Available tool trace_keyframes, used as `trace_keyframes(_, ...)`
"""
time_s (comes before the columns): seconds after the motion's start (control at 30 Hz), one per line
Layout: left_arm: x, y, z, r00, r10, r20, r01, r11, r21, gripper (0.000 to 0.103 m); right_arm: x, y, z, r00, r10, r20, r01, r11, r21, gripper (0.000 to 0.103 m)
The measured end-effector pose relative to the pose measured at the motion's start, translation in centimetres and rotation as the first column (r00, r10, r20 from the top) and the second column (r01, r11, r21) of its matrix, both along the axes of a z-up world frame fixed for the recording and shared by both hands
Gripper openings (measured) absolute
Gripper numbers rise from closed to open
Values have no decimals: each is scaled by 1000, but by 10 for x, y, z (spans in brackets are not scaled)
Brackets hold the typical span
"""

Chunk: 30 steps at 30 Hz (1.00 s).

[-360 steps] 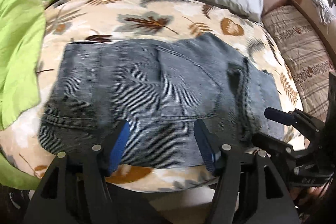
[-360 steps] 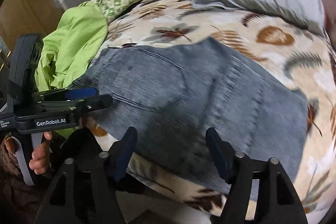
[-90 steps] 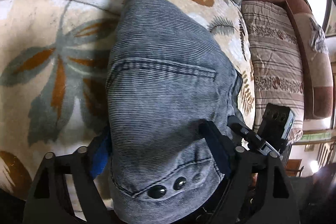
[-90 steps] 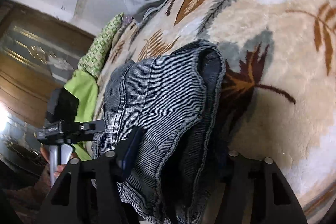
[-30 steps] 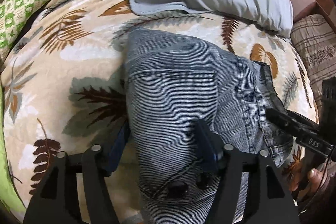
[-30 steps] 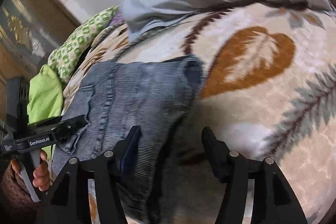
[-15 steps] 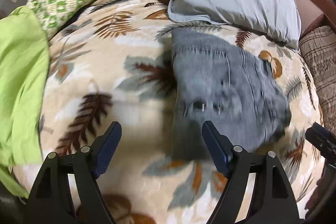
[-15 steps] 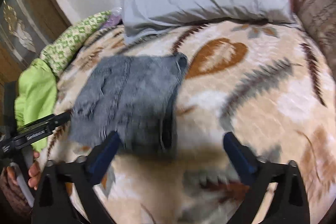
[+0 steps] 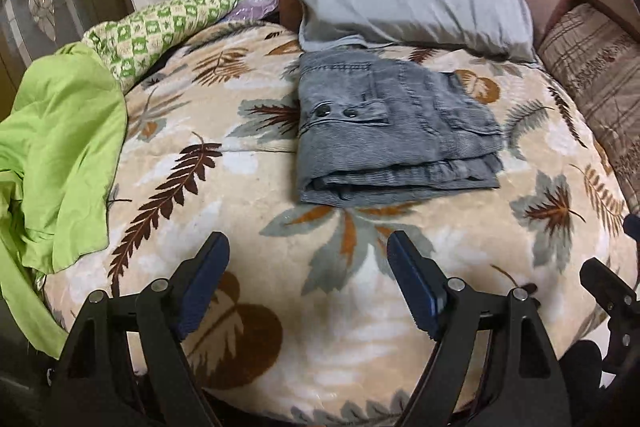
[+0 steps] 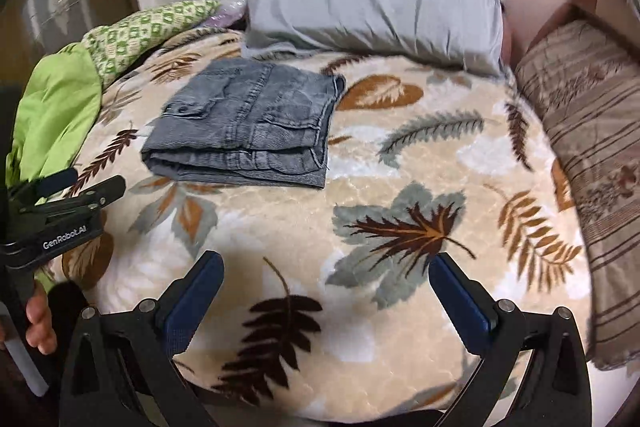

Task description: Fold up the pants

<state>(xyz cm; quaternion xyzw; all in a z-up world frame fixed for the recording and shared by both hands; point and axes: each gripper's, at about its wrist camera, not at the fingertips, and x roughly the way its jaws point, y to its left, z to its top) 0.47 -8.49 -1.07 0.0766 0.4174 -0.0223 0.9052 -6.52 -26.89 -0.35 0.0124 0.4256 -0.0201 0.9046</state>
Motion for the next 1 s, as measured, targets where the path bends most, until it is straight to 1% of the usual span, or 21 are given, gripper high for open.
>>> trace_keyframes(0.2, -20, -13, 6, 997, -71, 19, 71, 997, 7, 82, -14, -4, 10, 999, -6, 32, 6, 1000, -4, 103)
trace_keyframes(0.3, -28, -18, 9, 995, -102, 21, 102, 995, 16, 82, -16, -5, 9, 999, -10, 33, 11, 999, -41, 103)
trace_keyframes(0.43, -32, -23, 8, 990, -144, 3, 144, 990, 3, 82, -19, -9, 10, 999, -19, 36, 21, 999, -46, 103)
trace_keyframes(0.63, -30, -28, 6, 987, -161, -16, 161, 987, -3, 82, -18, -12, 10, 999, -25, 38, 27, 998, -48, 103)
trace_keyframes(0.83, -28, -30, 4, 985, -172, -28, 171, 985, -16, 82, -14, -17, 8, 999, -32, 22, 33, 998, -56, 103)
trace_keyframes(1.0, -28, -33, 9, 980, -199, -16, 199, 980, -26, 82, -12, -19, 6, 999, -36, 17, 37, 998, -53, 103)
